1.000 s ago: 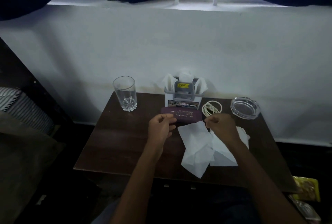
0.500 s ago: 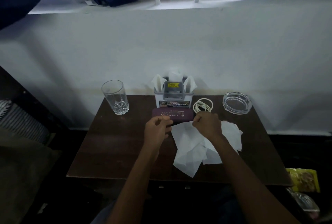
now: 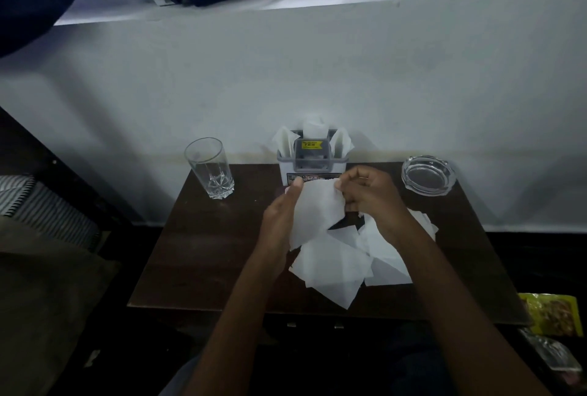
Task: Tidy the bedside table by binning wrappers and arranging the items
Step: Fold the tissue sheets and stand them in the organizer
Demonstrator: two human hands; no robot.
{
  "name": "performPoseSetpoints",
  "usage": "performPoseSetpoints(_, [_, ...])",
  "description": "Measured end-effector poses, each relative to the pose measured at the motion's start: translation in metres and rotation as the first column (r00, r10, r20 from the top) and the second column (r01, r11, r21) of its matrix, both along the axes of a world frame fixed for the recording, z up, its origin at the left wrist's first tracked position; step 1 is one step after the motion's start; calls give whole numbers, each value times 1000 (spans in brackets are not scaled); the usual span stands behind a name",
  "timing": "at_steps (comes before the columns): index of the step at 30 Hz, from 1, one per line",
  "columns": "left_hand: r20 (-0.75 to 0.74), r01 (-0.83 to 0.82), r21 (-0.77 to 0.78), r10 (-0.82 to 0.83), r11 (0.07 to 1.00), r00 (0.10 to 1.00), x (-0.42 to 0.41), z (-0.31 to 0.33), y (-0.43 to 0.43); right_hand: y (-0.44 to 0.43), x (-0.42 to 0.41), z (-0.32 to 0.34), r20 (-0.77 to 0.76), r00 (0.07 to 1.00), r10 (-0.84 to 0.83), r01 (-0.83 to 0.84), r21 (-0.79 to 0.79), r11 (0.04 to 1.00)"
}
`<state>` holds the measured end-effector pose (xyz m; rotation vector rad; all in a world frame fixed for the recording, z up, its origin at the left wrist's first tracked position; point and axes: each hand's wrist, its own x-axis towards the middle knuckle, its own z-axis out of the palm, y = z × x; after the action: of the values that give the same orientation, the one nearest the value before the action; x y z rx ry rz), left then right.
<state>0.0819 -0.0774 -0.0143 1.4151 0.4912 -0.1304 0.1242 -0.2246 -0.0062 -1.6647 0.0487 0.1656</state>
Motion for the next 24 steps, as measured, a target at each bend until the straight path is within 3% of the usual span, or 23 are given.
performPoseSetpoints(3, [-17,66,58,-65,996,998,-5,-1,-1,4,3,-5,-4,999,-54,54,-22,998])
performPoseSetpoints(7, [-30,-86,28,86,996,996,-5,-3,2,7,4,-13,-48,996,-76,78,39,996])
performPoseSetpoints(9, [-8,-203,39,204,978,979,-3,-2,8,7,5,-27,-6,999,-41,40,-142,989])
performPoseSetpoints(12, [33,-386,21,385,922,922,-3,3,17,6,8,-56,54,981,184,-121,-568,814])
performPoseSetpoints(14, [33,-466,-21,466,885,884,-2,4,23,9,7,-72,28,948,317,-218,-669,711])
performPoseSetpoints(17, [4,-498,-72,500,864,866,-1,6,27,17,8,-86,50,911,410,-215,-790,574])
performPoseSetpoints(20, [-4,-473,-83,474,877,880,-1,5,29,21,6,-87,103,899,425,-180,-799,573])
performPoseSetpoints(24, [-44,-441,-97,439,892,897,0,3,32,21,4,-75,127,899,419,-220,-696,683])
